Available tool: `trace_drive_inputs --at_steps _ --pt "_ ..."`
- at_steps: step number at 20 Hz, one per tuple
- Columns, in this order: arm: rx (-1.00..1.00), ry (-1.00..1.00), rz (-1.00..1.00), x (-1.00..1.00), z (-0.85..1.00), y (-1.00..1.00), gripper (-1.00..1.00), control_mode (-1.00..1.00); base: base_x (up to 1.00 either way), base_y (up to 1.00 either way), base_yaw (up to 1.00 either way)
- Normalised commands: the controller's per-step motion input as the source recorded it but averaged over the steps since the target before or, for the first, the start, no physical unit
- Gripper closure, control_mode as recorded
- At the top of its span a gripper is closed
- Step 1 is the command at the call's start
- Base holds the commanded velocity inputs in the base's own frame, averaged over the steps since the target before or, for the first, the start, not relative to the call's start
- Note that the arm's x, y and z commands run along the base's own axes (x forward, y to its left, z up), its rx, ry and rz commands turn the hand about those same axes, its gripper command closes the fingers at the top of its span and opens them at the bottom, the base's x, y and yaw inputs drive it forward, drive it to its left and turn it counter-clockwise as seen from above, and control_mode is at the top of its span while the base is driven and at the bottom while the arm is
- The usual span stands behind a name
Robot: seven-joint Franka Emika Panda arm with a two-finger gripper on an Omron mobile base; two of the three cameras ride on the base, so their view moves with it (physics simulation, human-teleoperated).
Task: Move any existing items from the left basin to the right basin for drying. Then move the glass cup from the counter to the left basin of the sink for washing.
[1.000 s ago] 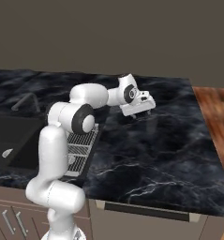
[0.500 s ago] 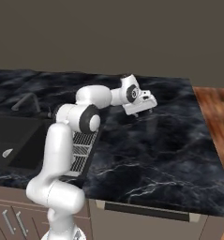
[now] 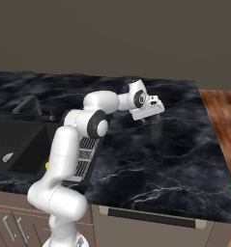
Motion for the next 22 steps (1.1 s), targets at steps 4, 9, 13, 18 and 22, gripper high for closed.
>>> trace_drive_inputs --at_steps 4,9,13,18,22 --pt "0.00 0.00 0.02 0.18 -0.28 -0.13 -1.00 -1.00 0.00 0.00 0.00" --pt "0.00 0.00 0.03 0.22 -0.23 -0.14 -1.00 -1.00 0.00 0.00 0.00" --pt "0.00 0.00 0.03 0.23 -0.09 -0.19 -1.00 -1.00 0.00 0.00 0.00" --pt "0.00 0.00 0.03 0.14 -0.12 -0.19 -1.00 -1.00 0.00 0.00 0.00" --pt "0.00 0.00 0.03 0.14 -0.23 -0.10 -1.00 -1.00 0.00 0.00 0.00"
